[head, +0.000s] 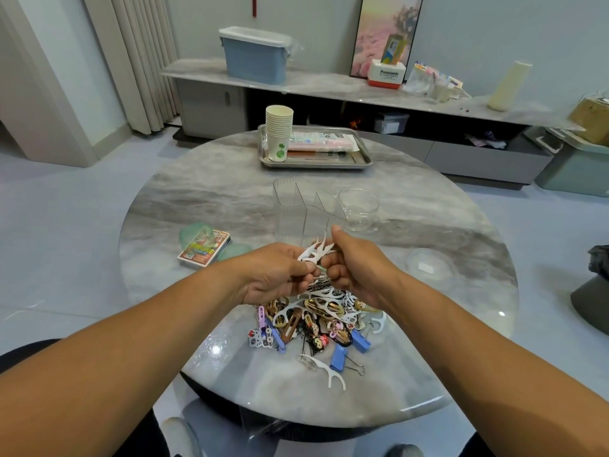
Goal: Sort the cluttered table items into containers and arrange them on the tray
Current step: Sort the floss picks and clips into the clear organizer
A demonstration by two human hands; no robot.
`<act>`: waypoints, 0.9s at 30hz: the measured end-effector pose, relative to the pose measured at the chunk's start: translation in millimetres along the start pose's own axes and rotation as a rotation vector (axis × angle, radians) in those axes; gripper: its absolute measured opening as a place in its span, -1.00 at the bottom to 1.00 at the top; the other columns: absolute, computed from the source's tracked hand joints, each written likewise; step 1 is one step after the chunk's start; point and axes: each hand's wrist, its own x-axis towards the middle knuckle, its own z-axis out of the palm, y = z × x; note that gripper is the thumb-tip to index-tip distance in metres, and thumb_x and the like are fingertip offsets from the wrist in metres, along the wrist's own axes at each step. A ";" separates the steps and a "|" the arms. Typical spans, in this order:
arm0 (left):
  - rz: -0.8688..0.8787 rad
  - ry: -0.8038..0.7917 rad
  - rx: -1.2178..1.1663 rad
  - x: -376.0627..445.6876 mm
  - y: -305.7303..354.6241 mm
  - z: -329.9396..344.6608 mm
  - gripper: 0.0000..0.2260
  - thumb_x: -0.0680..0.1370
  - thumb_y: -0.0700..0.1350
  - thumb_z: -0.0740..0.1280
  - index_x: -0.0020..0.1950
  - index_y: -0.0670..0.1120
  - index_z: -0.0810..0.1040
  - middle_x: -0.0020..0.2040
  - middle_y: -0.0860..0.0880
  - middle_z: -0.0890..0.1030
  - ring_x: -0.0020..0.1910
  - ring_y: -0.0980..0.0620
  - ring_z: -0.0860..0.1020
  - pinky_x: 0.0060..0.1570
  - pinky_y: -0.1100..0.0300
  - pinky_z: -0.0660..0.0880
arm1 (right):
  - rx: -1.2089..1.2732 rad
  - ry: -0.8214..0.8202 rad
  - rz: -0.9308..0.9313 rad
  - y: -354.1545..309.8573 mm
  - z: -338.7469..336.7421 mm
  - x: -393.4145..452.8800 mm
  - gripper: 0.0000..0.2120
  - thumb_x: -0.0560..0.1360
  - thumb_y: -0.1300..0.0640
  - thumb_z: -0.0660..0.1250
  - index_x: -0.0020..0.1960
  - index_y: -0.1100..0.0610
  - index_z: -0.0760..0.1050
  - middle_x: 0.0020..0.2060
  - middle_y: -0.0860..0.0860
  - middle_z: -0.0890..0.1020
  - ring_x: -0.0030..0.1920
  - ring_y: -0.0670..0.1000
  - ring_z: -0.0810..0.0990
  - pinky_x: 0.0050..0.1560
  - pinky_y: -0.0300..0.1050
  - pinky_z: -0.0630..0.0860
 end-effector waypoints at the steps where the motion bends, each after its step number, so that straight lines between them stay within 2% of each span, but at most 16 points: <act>1: 0.007 0.006 0.015 -0.7 0.4 0.0 -0.80 0.66 -0.36 0.19 0.16 -0.23 0.58 -0.20 -0.08 0.57 -0.32 0.14 0.48 -0.32 0.34 0.50 | 0.009 0.012 0.004 -0.4 -0.4 0.6 -0.58 0.72 -0.07 0.11 0.16 0.26 0.54 -0.39 0.03 0.54 -0.47 -0.08 0.40 -0.48 -0.23 0.24; 4: 0.015 -0.007 0.119 -3.5 1.6 1.4 -0.80 0.68 -0.32 0.18 0.17 -0.19 0.58 -0.21 -0.05 0.56 -0.33 0.15 0.45 -0.32 0.33 0.47 | -0.029 0.021 0.007 1.1 0.3 2.1 -0.65 0.71 0.00 0.13 0.19 0.24 0.55 -0.37 0.02 0.51 -0.46 -0.08 0.38 -0.49 -0.24 0.26; 8: 0.014 0.031 0.317 -3.6 -1.9 4.7 -0.82 0.69 -0.25 0.21 0.26 -0.21 0.52 -0.19 -0.04 0.47 -0.32 0.14 0.39 -0.31 0.29 0.41 | -0.075 -0.025 0.005 2.0 -0.7 2.7 -0.74 0.67 0.07 0.20 0.12 0.18 0.61 -0.36 0.01 0.53 -0.45 -0.09 0.37 -0.49 -0.25 0.26; 10: 0.018 0.027 0.336 -3.7 -2.9 5.6 -0.86 0.70 -0.22 0.22 0.22 -0.18 0.51 -0.24 -0.01 0.43 -0.36 0.16 0.36 -0.35 0.30 0.37 | -0.090 -0.032 -0.016 2.5 0.0 3.3 -0.80 0.67 0.10 0.23 0.08 0.15 0.61 -0.35 0.01 0.54 -0.46 -0.10 0.39 -0.49 -0.26 0.29; 14: 0.033 0.022 0.319 -3.2 -0.9 5.9 -0.91 0.70 -0.18 0.23 0.16 -0.16 0.48 -0.38 0.06 0.43 -0.45 0.19 0.34 -0.44 0.33 0.36 | -0.040 0.094 -0.116 5.9 -2.4 7.9 -0.83 0.65 0.11 0.29 0.12 0.15 0.61 -0.32 0.00 0.55 -0.43 -0.10 0.42 -0.42 -0.22 0.36; 19: 0.042 0.031 0.391 -3.4 -3.1 5.2 -0.93 0.69 -0.18 0.24 0.07 -0.11 0.51 -0.25 -0.01 0.46 -0.37 0.17 0.39 -0.37 0.30 0.42 | -0.111 0.064 -0.094 5.7 -1.1 7.4 -0.80 0.60 0.14 0.36 0.03 0.24 0.69 -0.33 -0.02 0.62 -0.43 -0.12 0.46 -0.42 -0.24 0.40; 21: 0.039 0.036 0.391 -3.7 -3.7 5.2 -0.93 0.69 -0.16 0.25 0.09 -0.12 0.52 -0.23 -0.01 0.47 -0.37 0.17 0.41 -0.39 0.32 0.45 | -0.142 0.047 -0.105 6.2 0.8 5.8 -0.83 0.58 0.14 0.39 0.00 0.22 0.71 -0.25 0.02 0.69 -0.40 -0.11 0.52 -0.38 -0.23 0.45; 25: 0.022 0.049 0.358 -3.5 -3.0 5.7 -0.89 0.70 -0.16 0.24 0.14 -0.17 0.51 -0.22 -0.03 0.49 -0.38 0.17 0.42 -0.39 0.32 0.43 | -0.094 0.100 -0.247 7.1 -0.4 6.0 -0.80 0.63 0.16 0.34 0.23 0.10 0.61 -0.06 0.07 0.70 -0.28 -0.07 0.65 -0.30 -0.26 0.55; 27: 0.013 0.073 0.336 -2.5 -2.3 6.2 -0.83 0.69 -0.16 0.24 0.22 -0.22 0.49 -0.20 -0.05 0.49 -0.37 0.16 0.43 -0.38 0.31 0.45 | -0.267 0.103 -0.350 7.0 -2.4 6.8 -0.81 0.64 0.11 0.33 0.20 0.08 0.65 -0.10 -0.01 0.72 -0.24 -0.09 0.67 -0.26 -0.26 0.56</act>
